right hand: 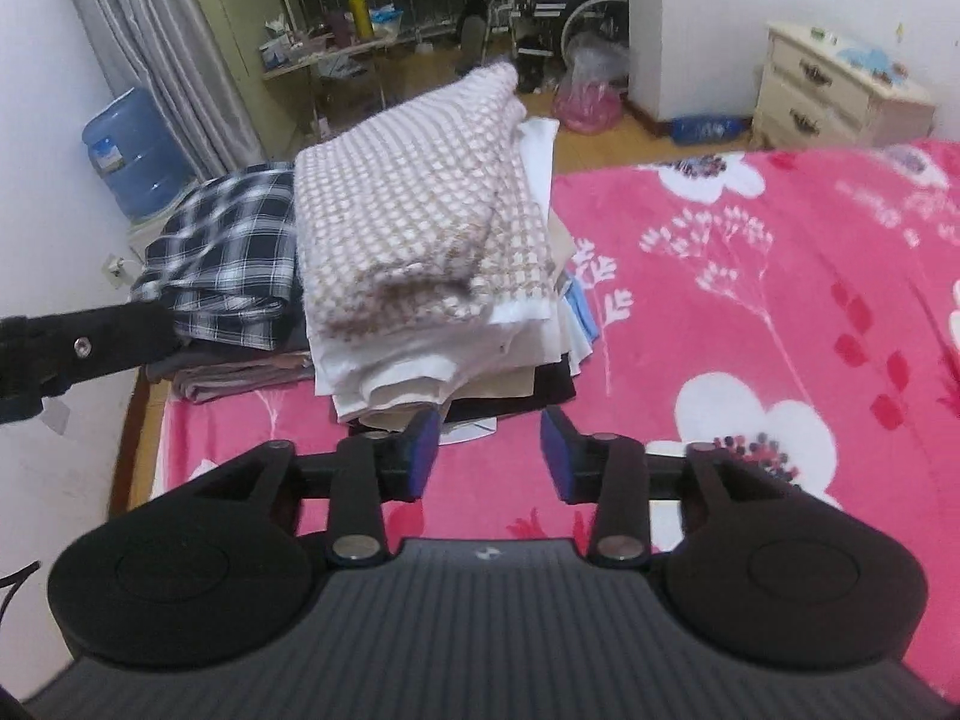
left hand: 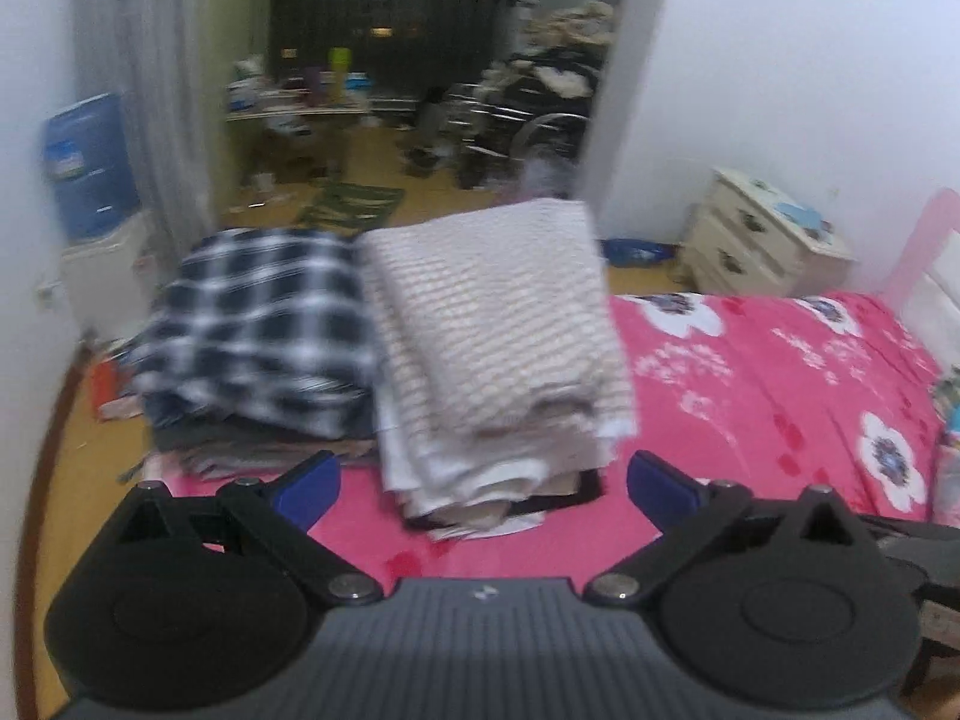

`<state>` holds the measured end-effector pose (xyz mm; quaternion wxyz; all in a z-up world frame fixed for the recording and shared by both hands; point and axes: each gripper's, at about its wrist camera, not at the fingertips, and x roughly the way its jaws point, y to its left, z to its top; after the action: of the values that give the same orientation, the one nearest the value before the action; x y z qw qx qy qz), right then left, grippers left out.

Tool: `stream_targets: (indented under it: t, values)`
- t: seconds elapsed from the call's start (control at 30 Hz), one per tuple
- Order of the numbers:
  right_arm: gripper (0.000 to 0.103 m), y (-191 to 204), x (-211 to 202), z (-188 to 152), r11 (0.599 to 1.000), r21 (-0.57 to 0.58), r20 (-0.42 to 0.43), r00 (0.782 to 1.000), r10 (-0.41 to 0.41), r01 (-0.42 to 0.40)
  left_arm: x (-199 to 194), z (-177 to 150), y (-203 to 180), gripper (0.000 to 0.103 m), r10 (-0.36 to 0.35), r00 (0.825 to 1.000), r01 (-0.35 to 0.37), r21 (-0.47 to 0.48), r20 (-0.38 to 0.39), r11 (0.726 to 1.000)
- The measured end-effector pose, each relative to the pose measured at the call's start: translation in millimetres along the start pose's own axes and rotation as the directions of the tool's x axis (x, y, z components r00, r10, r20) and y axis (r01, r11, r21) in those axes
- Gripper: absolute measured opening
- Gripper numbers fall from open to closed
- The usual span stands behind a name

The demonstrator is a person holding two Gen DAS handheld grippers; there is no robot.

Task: Fold clothes

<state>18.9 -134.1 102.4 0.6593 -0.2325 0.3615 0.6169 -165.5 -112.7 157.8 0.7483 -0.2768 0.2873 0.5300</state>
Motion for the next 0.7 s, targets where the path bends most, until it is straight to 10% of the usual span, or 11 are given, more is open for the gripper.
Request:
stream_targets:
  t: [0.33,0.7]
  values:
    - [0.077,35,-29,-3,0.998,-0.048,0.029,0.999,-0.029,0.030,-34,-7,29,0.102,0.138,0.990,-0.137,-0.015,0.031,0.990]
    - [0.081,69,-17,-6,0.991,-0.127,0.001,1.000,-0.030,0.030,-24,-8,42,0.103,0.220,0.975,-0.221,-0.061,-0.019,0.973]
